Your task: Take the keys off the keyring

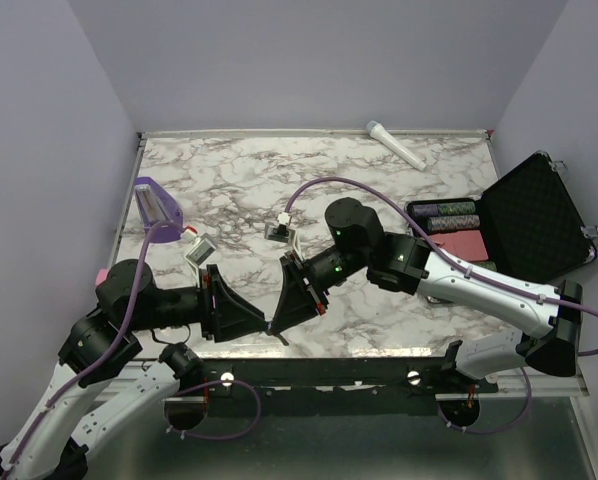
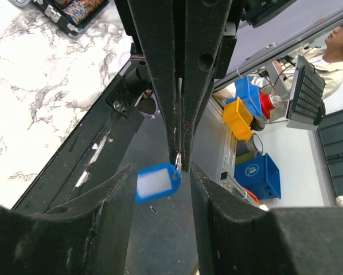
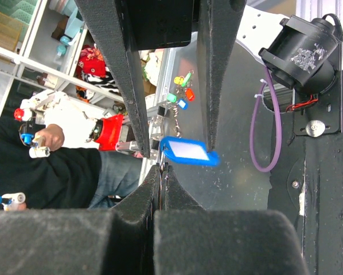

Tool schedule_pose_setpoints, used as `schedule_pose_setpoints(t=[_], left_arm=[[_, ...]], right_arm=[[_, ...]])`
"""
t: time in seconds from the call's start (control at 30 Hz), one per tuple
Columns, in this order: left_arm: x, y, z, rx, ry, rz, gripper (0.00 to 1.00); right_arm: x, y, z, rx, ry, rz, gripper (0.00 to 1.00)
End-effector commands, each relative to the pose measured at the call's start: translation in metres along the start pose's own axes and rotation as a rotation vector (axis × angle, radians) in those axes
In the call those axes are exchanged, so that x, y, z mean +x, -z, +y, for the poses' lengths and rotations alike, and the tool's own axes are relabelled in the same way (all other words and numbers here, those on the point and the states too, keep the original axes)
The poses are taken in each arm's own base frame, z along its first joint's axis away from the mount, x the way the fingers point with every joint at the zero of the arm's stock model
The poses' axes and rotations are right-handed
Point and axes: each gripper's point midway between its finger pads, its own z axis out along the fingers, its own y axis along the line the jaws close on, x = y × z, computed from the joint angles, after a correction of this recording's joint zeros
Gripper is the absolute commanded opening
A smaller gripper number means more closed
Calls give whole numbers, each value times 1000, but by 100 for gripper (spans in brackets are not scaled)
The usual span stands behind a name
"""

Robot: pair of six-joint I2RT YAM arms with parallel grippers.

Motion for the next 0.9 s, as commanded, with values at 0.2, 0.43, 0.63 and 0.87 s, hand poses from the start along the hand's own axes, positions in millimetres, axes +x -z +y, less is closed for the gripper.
schedule_pose_setpoints(t=[0.2, 0.43, 0.63, 0.87], left_arm=[[5, 2, -9, 62, -34, 17, 39], [8, 0, -6, 61, -24, 27, 35], [7, -1, -7, 73, -21, 23, 26], [7, 0, -7, 66, -18, 31, 0]], right_arm=[[-7, 1, 11, -17, 29, -1, 1], [-7, 0, 11, -18, 29, 0, 1], [-8, 0, 11, -17, 30, -2, 1], [-10, -1, 10, -9, 34, -10, 1]])
